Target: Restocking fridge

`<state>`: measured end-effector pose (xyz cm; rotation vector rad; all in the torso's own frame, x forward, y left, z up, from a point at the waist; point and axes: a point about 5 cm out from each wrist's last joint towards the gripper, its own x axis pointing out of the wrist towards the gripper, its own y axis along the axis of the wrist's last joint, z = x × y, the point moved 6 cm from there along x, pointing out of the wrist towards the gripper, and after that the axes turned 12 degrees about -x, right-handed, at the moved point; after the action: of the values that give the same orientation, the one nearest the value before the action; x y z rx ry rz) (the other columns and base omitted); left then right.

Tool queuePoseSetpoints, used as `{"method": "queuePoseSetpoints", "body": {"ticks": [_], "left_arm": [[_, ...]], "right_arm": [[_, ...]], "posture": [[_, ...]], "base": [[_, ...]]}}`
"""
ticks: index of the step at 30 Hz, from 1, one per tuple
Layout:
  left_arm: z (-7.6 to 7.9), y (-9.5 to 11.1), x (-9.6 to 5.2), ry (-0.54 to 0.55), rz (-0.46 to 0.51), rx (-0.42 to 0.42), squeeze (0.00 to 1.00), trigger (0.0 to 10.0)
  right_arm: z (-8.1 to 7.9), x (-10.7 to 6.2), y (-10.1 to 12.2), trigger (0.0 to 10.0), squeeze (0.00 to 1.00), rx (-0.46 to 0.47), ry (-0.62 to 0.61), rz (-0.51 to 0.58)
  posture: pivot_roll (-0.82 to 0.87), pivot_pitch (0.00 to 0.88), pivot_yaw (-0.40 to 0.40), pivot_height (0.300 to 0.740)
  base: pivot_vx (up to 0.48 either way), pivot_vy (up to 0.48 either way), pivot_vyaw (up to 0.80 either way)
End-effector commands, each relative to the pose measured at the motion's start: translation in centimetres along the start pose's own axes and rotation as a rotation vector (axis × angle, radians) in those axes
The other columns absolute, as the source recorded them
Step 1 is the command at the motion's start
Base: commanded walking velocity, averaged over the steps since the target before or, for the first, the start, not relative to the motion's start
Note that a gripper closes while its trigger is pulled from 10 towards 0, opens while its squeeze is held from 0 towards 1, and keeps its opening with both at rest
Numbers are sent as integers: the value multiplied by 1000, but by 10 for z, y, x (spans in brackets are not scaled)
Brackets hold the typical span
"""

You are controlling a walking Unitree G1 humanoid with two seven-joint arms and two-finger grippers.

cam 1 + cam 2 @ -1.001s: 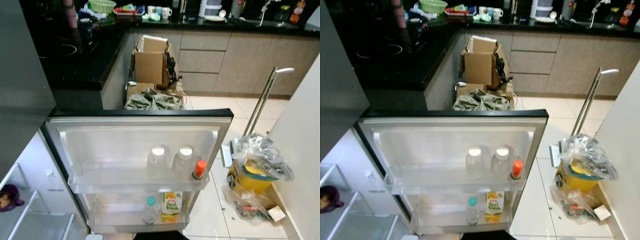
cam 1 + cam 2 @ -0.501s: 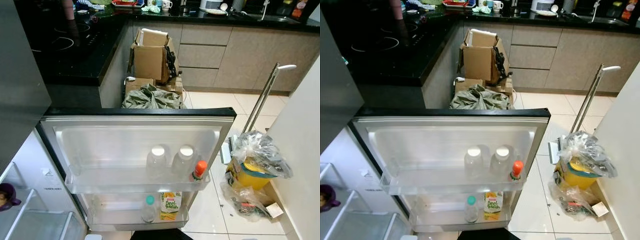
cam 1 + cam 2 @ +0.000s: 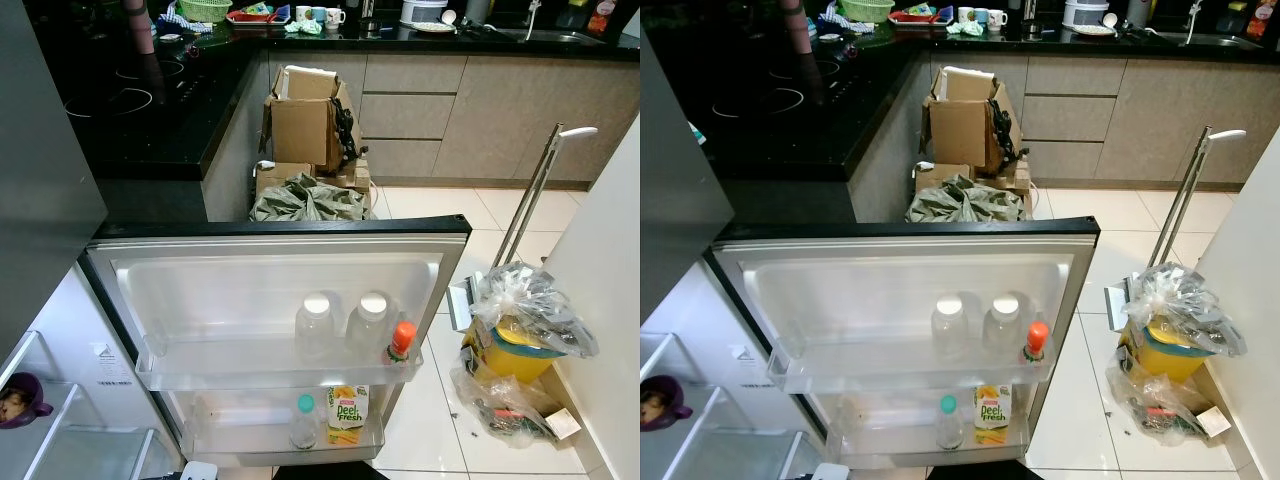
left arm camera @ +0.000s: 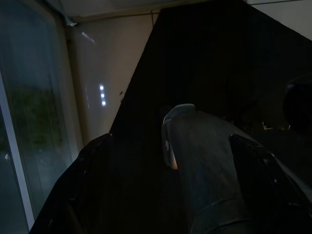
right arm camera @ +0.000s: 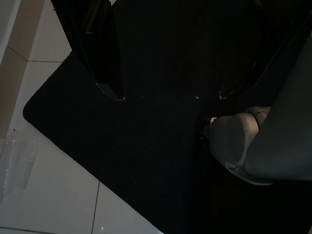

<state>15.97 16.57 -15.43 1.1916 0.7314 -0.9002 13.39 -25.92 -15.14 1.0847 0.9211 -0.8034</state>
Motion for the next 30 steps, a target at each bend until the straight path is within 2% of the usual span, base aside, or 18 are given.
{"method": "queuePoseSetpoints", "body": {"ticks": [1, 6, 13, 17, 21, 30], "left_arm": [[1, -1, 0, -5, -14, 15, 0, 10000], [2, 0, 1, -4, -8, 13, 0, 10000], [11, -29, -1, -27, -88, 51, 0, 10000], [13, -25, 0, -27, -79, 46, 0, 10000], [14, -7, 3, -27, -34, 23, 0, 10000], [10, -2, 3, -18, -32, 36, 0, 10000]], "right_arm": [[-1, 0, -1, 10000, 0, -1, -1, -3], [1, 1, 4, 10000, 0, -9, -3, 6], [8, 2, 20, 10000, 0, -41, -12, 37], [6, 2, 15, 10000, 0, -51, -7, 25], [5, 1, 11, 10000, 0, -58, -2, 11], [0, 3, 16, 10000, 0, -46, 2, 21]], "posture": [[-79, 0, -33, 740], [-74, 0, -39, 740], [-95, 0, -32, 740], [-86, 0, -41, 740], [-80, 0, -44, 740], [-72, 0, -50, 740]], "base": [[0, 0, 0], [0, 0, 0], [0, 0, 0], [0, 0, 0], [0, 0, 0], [0, 0, 0]]}}
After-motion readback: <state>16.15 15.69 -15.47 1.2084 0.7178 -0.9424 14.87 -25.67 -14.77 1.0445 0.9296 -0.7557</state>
